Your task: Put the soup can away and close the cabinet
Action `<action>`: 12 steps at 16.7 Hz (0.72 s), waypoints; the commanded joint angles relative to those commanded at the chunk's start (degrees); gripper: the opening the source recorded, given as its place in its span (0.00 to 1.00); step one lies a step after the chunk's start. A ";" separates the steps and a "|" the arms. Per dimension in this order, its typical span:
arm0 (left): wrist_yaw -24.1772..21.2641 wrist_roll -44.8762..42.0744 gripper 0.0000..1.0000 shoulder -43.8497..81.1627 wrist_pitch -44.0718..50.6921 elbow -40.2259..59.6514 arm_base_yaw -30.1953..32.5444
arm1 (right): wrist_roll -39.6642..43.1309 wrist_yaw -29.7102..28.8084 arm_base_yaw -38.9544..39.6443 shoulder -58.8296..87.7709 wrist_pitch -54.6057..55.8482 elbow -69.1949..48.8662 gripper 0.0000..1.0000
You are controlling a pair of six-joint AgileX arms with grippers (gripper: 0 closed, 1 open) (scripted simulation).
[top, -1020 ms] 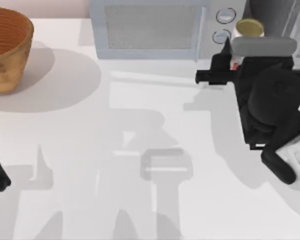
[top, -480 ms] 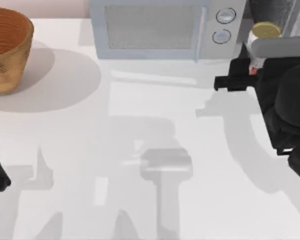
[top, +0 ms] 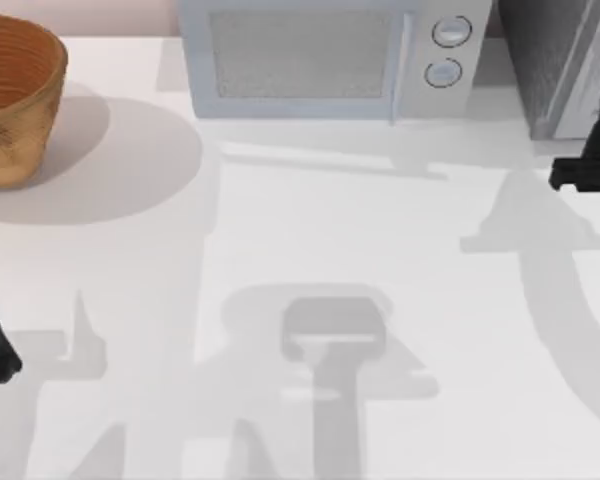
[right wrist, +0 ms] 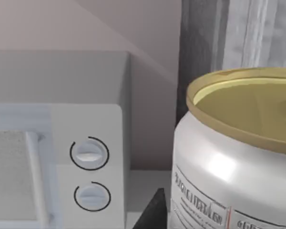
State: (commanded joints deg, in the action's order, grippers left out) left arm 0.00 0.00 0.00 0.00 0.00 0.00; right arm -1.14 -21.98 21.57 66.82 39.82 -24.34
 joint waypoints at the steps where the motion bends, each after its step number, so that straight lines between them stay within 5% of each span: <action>1: 0.00 0.00 1.00 0.00 0.00 0.00 0.00 | -0.12 0.84 -1.23 -2.94 -1.82 1.12 0.00; 12: 0.00 0.00 1.00 0.00 0.00 0.00 0.00 | 0.35 11.41 -13.03 -39.84 -21.35 12.68 0.00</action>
State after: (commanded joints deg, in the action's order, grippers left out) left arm 0.00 0.00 0.00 0.00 0.00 0.00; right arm -0.79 -10.57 8.54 26.99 18.46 -11.66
